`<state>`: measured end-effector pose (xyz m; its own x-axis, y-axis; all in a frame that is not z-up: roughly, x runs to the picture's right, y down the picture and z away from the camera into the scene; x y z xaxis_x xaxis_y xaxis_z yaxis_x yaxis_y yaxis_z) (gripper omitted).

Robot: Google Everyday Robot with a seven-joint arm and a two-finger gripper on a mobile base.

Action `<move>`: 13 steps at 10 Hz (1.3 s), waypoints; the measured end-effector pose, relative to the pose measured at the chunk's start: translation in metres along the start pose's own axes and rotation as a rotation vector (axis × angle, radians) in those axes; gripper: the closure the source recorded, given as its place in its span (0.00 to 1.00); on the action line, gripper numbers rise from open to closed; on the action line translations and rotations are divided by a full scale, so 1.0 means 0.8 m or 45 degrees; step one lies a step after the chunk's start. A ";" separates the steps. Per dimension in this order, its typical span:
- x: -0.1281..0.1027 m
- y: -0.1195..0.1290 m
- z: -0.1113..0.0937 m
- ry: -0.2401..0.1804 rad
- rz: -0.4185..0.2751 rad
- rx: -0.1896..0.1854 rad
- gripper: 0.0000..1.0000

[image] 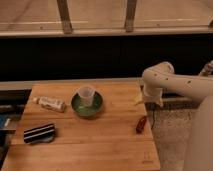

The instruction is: Place the pepper in the ceramic cup

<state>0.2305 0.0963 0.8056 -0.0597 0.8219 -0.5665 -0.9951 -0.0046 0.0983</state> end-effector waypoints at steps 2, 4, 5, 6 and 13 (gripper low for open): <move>0.005 0.007 0.009 0.012 -0.002 0.014 0.20; 0.012 0.017 0.028 0.047 0.008 -0.002 0.20; 0.015 0.018 0.036 0.061 0.016 -0.009 0.20; 0.020 0.021 0.049 0.090 0.038 -0.032 0.20; 0.049 0.025 0.099 0.211 0.110 -0.107 0.20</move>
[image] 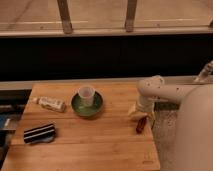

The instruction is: Place the pepper in the ceramic cup

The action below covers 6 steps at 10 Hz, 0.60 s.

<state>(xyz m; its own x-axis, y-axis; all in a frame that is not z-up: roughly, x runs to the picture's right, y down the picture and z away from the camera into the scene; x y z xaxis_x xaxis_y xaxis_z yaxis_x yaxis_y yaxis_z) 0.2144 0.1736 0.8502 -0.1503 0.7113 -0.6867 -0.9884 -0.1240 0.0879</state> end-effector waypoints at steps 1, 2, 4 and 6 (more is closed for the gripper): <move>0.003 -0.004 0.004 0.009 0.014 -0.001 0.20; 0.005 -0.009 0.007 0.017 0.029 -0.002 0.20; 0.012 -0.020 0.016 0.033 0.065 -0.007 0.20; 0.015 -0.019 0.023 0.041 0.069 -0.003 0.26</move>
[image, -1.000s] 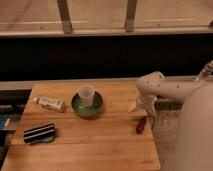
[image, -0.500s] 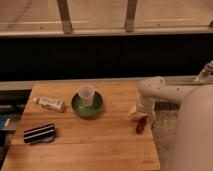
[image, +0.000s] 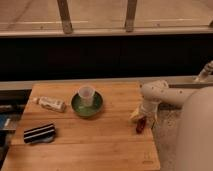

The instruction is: Place the pepper in the ceramic cup

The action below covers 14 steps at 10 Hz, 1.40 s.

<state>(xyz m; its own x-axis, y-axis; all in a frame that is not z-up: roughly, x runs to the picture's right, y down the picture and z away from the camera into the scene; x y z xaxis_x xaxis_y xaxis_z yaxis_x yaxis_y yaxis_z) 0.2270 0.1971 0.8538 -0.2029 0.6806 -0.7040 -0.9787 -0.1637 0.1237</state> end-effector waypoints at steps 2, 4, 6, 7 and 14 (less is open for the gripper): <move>0.002 0.006 0.004 -0.003 -0.012 0.009 0.46; 0.005 0.007 0.007 -0.004 -0.018 0.016 0.66; 0.006 0.011 0.007 -0.009 -0.028 0.018 0.84; 0.006 0.012 0.005 -0.014 -0.031 0.019 0.94; -0.055 0.035 -0.130 -0.254 -0.101 -0.016 1.00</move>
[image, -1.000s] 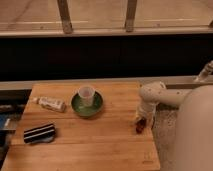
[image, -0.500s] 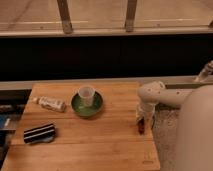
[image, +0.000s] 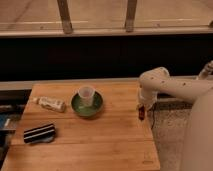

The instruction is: Place the pepper in the ceramic cup

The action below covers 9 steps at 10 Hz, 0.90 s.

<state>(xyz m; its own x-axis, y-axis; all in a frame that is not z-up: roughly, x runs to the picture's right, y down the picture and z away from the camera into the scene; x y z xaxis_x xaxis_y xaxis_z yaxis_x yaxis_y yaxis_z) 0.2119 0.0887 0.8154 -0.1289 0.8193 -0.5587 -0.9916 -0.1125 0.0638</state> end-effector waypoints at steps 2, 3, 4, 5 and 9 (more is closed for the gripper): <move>-0.036 0.026 -0.042 -0.079 -0.058 -0.026 1.00; -0.058 0.056 -0.066 -0.124 -0.112 -0.045 1.00; -0.076 0.083 -0.086 -0.162 -0.163 -0.060 1.00; -0.090 0.110 -0.103 -0.196 -0.218 -0.080 1.00; -0.121 0.222 -0.159 -0.265 -0.463 -0.227 1.00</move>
<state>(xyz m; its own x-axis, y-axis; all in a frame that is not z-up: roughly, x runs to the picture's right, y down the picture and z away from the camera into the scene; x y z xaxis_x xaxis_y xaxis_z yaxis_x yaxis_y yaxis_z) 0.0495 -0.0822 0.7759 0.2102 0.9171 -0.3387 -0.9578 0.1236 -0.2596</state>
